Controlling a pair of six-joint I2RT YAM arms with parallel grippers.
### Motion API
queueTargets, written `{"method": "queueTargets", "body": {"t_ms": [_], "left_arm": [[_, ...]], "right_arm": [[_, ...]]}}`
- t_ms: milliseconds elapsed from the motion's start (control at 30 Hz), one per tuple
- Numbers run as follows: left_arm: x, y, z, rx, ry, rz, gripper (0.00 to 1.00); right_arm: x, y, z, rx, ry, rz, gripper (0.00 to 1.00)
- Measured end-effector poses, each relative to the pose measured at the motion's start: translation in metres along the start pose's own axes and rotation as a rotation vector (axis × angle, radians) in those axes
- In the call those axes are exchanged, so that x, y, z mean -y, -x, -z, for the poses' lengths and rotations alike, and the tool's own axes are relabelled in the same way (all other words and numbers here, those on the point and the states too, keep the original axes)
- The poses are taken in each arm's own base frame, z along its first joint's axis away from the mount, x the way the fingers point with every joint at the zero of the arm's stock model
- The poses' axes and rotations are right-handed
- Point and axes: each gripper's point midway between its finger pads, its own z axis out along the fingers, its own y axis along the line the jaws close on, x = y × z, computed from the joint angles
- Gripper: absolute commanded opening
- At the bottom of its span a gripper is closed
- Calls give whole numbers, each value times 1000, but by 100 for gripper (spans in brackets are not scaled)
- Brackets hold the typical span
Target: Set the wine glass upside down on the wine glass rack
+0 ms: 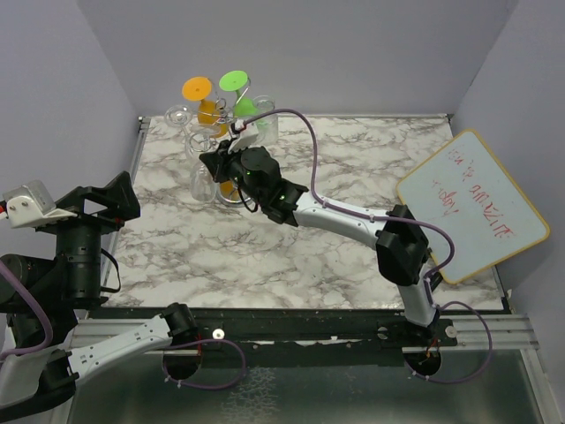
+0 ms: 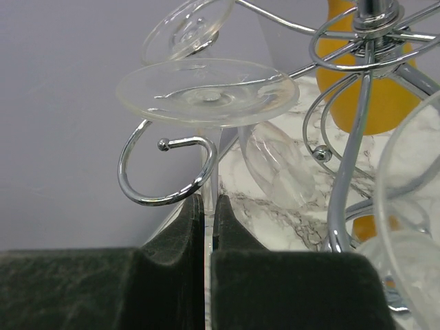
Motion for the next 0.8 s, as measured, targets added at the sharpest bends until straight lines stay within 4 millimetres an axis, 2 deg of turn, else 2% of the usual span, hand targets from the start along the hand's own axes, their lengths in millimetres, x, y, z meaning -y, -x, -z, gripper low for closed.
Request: {"method": "queueTargets", "body": {"t_ms": [200, 567, 800], "left_arm": [[0, 0, 0, 0, 0, 0, 98], [0, -1, 0, -2, -5, 1, 98], [-1, -1, 1, -3, -5, 3, 98]], "right_arm": [[-6, -10, -2, -29, 45, 19, 1], [-26, -14, 1, -37, 178, 64, 0], [-28, -17, 7, -24, 216, 82, 1]]}}
